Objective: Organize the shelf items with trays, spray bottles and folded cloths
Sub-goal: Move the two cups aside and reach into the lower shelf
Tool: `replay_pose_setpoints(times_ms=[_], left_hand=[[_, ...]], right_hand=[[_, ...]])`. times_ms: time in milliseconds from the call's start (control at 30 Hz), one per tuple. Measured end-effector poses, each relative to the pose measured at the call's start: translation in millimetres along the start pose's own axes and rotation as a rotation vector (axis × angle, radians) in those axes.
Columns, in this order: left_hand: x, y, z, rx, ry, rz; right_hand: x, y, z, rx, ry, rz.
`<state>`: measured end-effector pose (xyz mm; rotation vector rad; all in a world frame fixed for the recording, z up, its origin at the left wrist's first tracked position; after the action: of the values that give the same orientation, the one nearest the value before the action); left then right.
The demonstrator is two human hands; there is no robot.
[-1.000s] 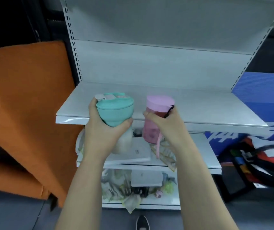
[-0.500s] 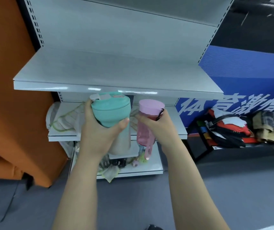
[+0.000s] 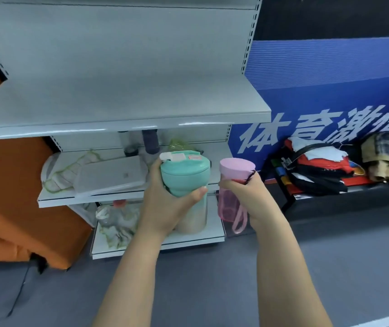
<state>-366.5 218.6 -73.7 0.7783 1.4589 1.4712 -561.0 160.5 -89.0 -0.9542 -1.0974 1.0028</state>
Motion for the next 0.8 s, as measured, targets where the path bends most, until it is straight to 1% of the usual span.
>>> replay_pose_setpoints(times_ms=[200, 367, 567, 700, 800], left_hand=[[10, -25, -87, 0.056, -0.061, 0.061], [-14, -58, -128, 0.005, -0.095, 0.070], [-75, -106, -150, -0.090, -0.124, 0.072], [-128, -147, -162, -0.166, -0.140, 0.080], [-166, -173, -167, -0.228, -0.150, 0.048]], right_hand=[[-19, 31, 69, -0.033, 0.099, -0.018], [-32, 57, 95, -0.045, 0.168, -0.077], [-67, 77, 80, -0.131, 0.271, -0.113], [-115, 88, 52, -0.190, 0.312, -0.101], [-151, 99, 24, -0.206, 0.343, -0.134]])
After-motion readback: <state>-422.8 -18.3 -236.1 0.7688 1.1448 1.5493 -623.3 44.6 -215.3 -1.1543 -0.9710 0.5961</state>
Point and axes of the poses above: each hand's wrist, its own x-axis away from the middle knuckle, its own z-axis out of the back of the hand, y = z × x, the point moved 2 cm from there along -x, towards the middle knuckle, and after that the axes turned 9 degrees about y, right-handed, at the moved point
